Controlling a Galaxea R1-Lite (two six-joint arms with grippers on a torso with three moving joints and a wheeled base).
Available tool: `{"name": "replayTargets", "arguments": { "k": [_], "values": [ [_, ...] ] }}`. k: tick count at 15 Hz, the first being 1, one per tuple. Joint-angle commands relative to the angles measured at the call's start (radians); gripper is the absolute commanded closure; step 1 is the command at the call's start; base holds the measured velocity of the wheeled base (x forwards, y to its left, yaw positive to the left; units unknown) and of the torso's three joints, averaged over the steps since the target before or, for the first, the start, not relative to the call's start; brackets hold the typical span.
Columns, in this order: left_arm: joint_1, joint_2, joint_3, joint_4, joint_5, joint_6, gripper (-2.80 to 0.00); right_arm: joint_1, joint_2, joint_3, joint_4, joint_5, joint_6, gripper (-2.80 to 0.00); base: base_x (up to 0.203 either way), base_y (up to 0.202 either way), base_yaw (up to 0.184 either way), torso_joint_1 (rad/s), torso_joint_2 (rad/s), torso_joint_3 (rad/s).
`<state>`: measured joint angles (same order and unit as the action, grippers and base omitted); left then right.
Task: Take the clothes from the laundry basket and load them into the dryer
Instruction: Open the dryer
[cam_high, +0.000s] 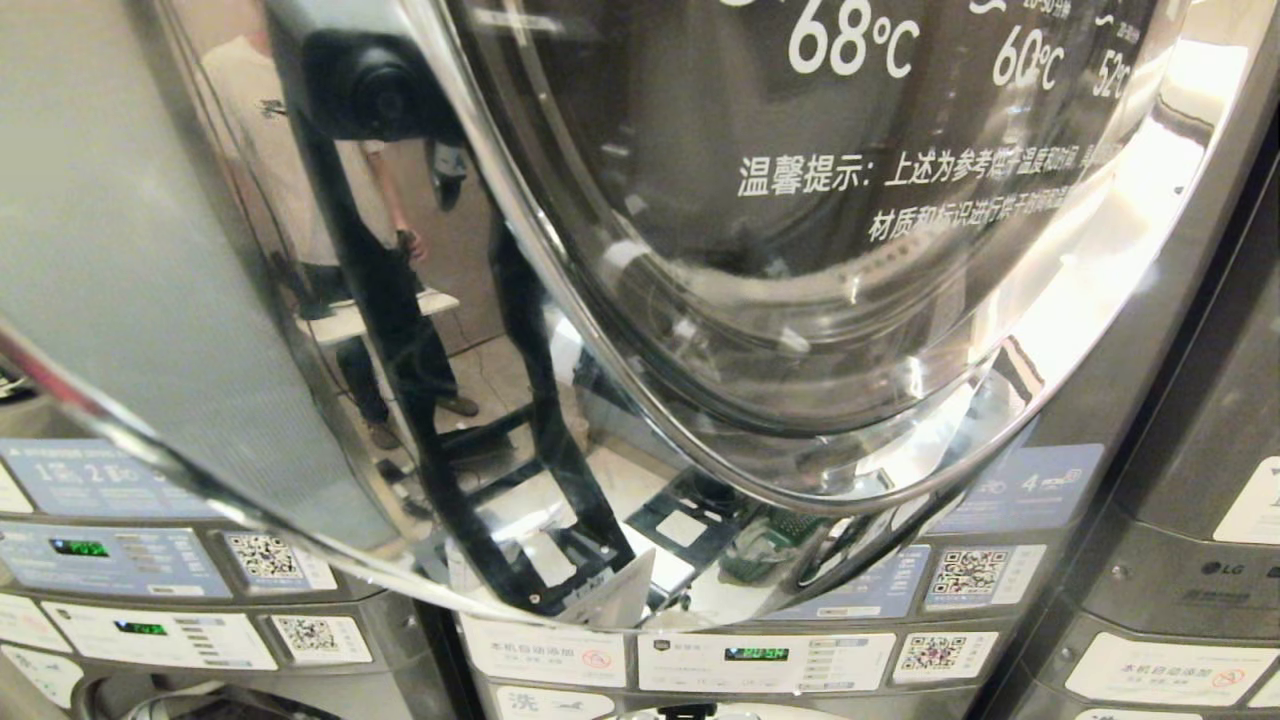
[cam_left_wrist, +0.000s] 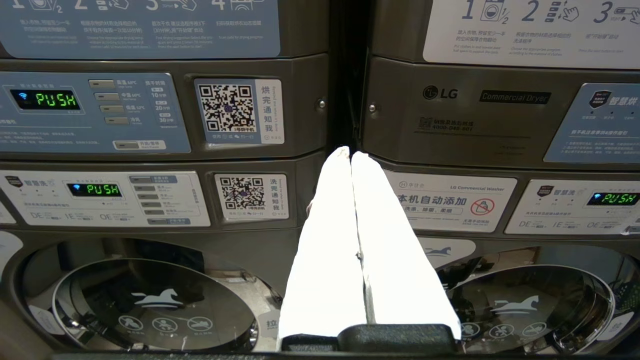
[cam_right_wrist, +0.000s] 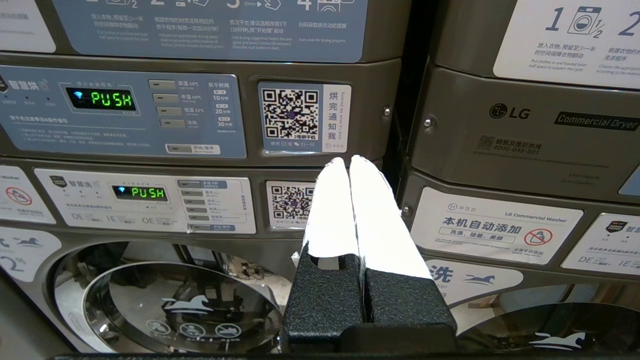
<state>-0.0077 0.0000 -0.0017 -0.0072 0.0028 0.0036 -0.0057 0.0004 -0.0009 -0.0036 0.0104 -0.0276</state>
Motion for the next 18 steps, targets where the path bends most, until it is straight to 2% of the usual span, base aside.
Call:
{"name": "replayTargets", "arguments": {
  "k": [1,5,8,18],
  "values": [
    [0.000,-0.001,0.000,0.000,0.000,0.003,0.00,0.000,0.000,-0.001,0.001,0.000,0.000,0.00,0.000,0.000,0.000,0.000,0.00,0.000],
    [0.000,-0.002,0.000,0.001,0.000,0.001,0.00,0.000,0.000,0.001,-0.001,-0.001,0.002,0.00,0.000,0.000,0.000,0.000,0.00,0.000],
    [0.000,-0.002,-0.001,0.000,-0.001,-0.001,0.00,0.000,0.000,0.002,0.001,0.001,-0.042,0.00,0.000,0.000,0.000,0.000,0.00,0.000],
    [0.000,-0.002,0.000,-0.002,-0.001,-0.001,0.00,0.000,0.000,-0.001,0.002,0.017,-0.058,0.00,-0.185,0.000,0.002,0.001,0.00,0.002]
  ]
}}
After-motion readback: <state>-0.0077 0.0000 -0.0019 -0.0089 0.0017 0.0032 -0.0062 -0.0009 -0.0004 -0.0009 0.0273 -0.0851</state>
